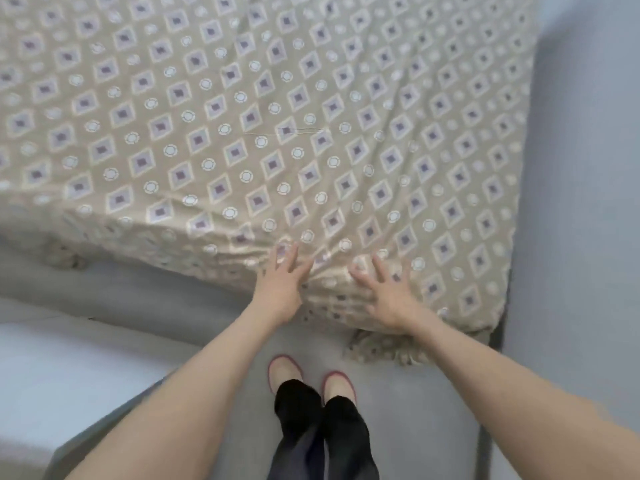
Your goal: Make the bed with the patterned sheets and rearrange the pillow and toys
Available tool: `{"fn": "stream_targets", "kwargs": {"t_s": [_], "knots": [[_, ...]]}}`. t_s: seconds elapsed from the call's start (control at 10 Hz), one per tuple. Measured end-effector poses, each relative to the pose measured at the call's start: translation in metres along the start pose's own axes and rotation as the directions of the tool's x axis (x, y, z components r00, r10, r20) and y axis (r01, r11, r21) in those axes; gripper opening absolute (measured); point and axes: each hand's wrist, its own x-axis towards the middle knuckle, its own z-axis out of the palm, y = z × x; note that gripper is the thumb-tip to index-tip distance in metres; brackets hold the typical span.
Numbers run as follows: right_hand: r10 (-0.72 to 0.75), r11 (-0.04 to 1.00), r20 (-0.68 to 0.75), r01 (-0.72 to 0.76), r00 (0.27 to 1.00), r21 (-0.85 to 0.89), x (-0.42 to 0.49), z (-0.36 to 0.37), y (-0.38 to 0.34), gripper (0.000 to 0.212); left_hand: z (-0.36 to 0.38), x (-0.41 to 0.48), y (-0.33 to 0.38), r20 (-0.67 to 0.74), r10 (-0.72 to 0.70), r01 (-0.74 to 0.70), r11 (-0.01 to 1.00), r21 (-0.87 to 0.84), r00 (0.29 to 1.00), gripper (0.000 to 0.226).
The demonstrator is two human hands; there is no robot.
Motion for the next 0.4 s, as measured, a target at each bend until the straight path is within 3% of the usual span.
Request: {"fn": "stream_targets", "kwargs": {"t_s": [0.1,0.3,0.4], "knots": [[0.05,0.989,0.006,-0.05,0.999,0.139,-0.016,0.016,-0.001,0.077,0.017,-0.013,0.009,0.011,-0.008,0.009,0.997,-0.077,1.0,0.077],[-0.006,0.991,0.06,-0.002,0.998,0.135,-0.036,-0.006,0.0,0.062,0.0,-0.035,0.032,0.06,-0.034,0.036,0.999,-0.028,0.998,0.064],[0.022,0.989,-0.015,-0.02,1.0,0.146,-0.054,-0.03,0.009,0.056,-0.028,-0.051,0.046,-0.054,-0.111,0.102,0.983,-0.15,0.992,0.054]]}}
